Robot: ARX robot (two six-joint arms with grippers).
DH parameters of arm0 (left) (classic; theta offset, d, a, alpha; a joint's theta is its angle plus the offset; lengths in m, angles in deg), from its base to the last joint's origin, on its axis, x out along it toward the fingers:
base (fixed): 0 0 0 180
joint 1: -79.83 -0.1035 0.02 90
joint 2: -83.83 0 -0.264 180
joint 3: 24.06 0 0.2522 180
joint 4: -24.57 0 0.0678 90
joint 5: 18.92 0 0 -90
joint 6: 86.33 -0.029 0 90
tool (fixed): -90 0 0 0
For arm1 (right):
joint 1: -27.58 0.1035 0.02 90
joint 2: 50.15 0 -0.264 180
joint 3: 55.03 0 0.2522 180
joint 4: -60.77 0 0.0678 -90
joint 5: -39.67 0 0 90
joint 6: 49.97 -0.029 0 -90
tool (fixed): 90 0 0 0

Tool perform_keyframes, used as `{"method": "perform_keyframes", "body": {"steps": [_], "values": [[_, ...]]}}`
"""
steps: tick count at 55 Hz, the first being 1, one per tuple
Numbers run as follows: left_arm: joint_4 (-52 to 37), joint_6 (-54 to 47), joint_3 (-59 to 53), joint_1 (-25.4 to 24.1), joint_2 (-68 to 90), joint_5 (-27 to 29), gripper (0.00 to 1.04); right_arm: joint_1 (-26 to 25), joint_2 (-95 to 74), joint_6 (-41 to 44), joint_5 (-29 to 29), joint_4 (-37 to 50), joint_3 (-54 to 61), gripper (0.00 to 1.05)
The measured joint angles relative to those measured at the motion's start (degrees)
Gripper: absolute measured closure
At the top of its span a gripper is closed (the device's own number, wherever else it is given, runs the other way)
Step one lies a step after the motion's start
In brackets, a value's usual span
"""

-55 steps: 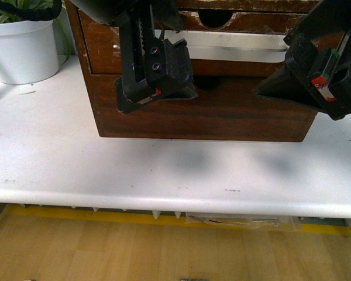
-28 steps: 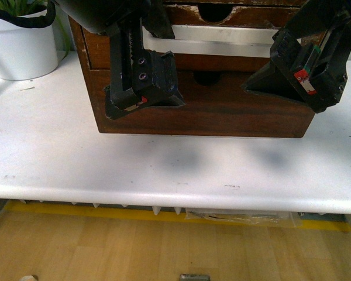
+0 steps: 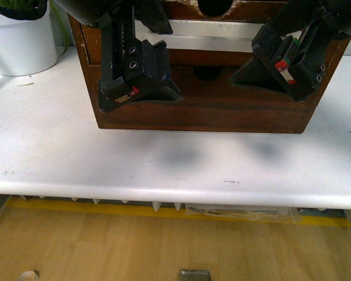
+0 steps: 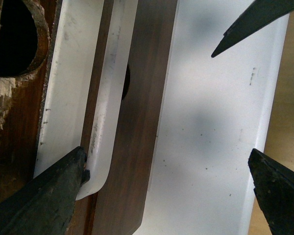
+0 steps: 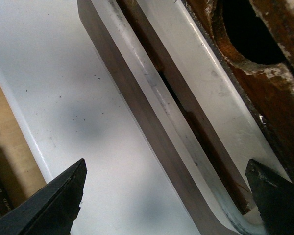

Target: Open drawer

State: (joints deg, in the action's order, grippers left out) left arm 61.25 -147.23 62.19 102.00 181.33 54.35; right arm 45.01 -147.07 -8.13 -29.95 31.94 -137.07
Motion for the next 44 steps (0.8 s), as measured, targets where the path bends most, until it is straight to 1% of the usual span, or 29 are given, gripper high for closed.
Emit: {"method": "perform_keyframes", "body": {"steps": [11, 16, 27, 37, 44], "values": [[1.8, -1.0, 0.3, -0.4, -0.2, -0.6, 0.06, 0.3, -0.6, 1.6, 0.2, -1.6, -0.7, 0.09], [3.3, -1.9, 0.6, -0.5, -0.3, -1.1, 0.06, 0.3, -0.6, 3.5, 0.8, -4.5, -1.5, 0.09], [9.1, -4.1, 0.7, -0.4, -2.1, -1.9, 0.06, 0.7, 0.2, 7.9, 4.1, -10.4, -1.7, 0.09], [15.5, -7.1, -1.4, 0.4, -5.6, -2.6, 0.06, 1.6, 3.3, 10.5, 6.2, -13.4, 1.6, 0.09], [15.6, -8.0, -6.0, 1.4, -9.8, -3.0, 0.06, 2.4, 6.9, 10.4, 7.6, -13.9, 5.4, 0.09]]}}
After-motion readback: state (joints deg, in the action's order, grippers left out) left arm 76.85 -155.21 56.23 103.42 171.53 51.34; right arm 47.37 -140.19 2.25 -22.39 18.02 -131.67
